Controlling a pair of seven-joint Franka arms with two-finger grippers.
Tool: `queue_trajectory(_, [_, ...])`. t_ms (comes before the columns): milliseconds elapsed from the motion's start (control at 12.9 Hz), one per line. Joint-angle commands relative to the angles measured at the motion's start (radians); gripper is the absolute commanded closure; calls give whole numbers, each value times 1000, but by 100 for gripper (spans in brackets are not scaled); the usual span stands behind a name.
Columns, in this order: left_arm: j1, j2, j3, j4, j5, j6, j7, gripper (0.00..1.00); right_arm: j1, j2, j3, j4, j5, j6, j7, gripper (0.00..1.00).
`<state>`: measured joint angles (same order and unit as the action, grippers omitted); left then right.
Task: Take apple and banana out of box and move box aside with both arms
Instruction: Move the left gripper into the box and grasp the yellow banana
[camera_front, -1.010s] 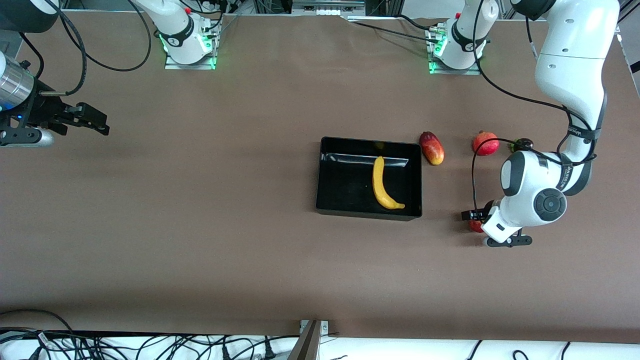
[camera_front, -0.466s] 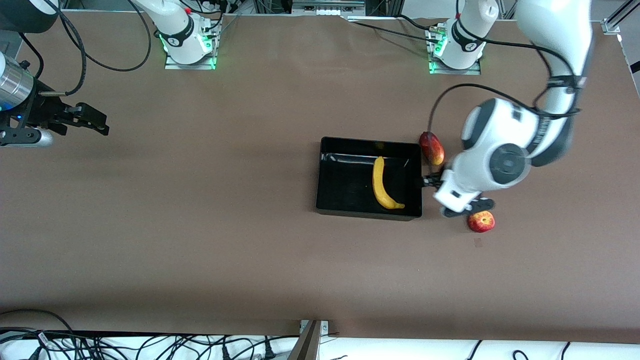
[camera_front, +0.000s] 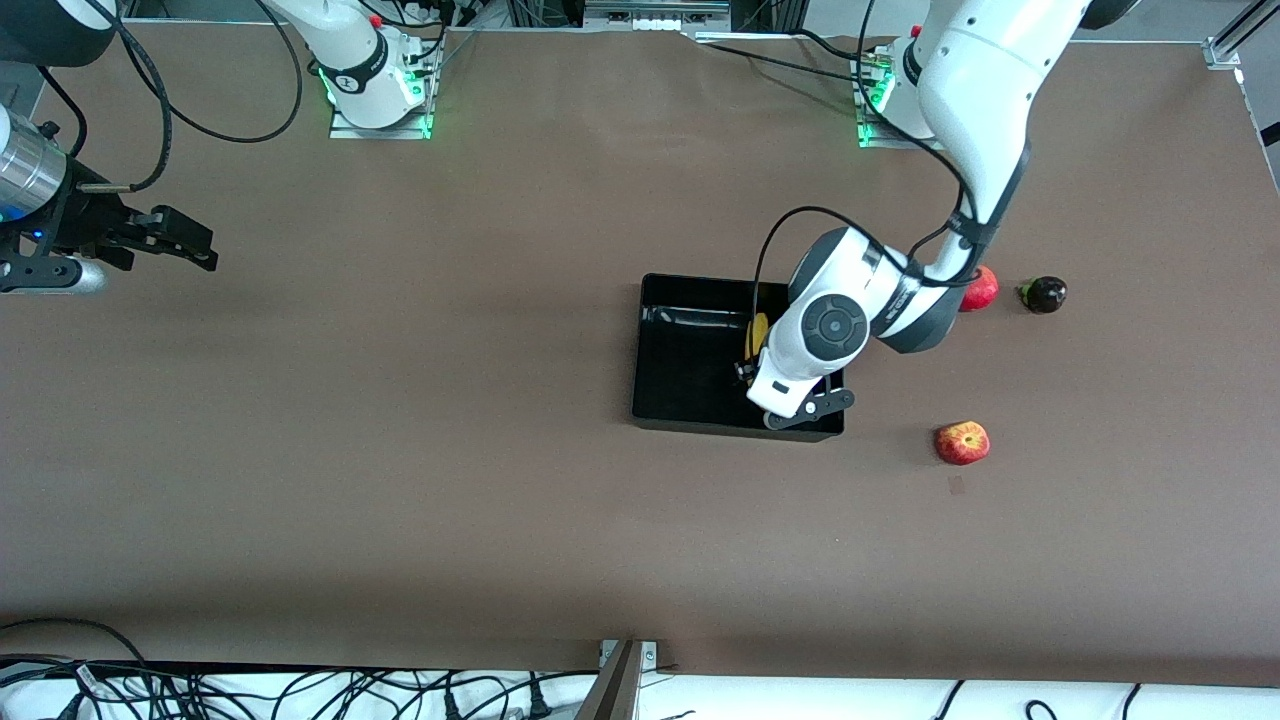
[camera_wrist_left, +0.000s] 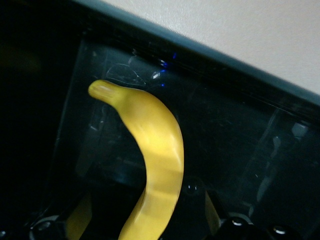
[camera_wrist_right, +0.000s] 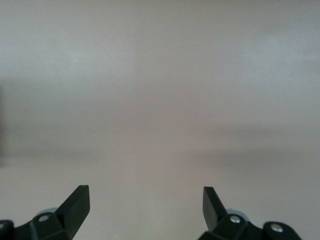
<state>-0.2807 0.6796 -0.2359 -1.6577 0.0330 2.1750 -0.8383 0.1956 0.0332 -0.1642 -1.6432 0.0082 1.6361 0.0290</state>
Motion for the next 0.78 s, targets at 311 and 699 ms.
queue_trajectory(311, [-11,63,-2,-60,186,181,-218,25,-11,5,9,14,-8,-13,6,0])
queue_trajectory(699, [-15,51,-26,-70,186,164,-220,100,-11,5,9,16,-11,-4,0,0])
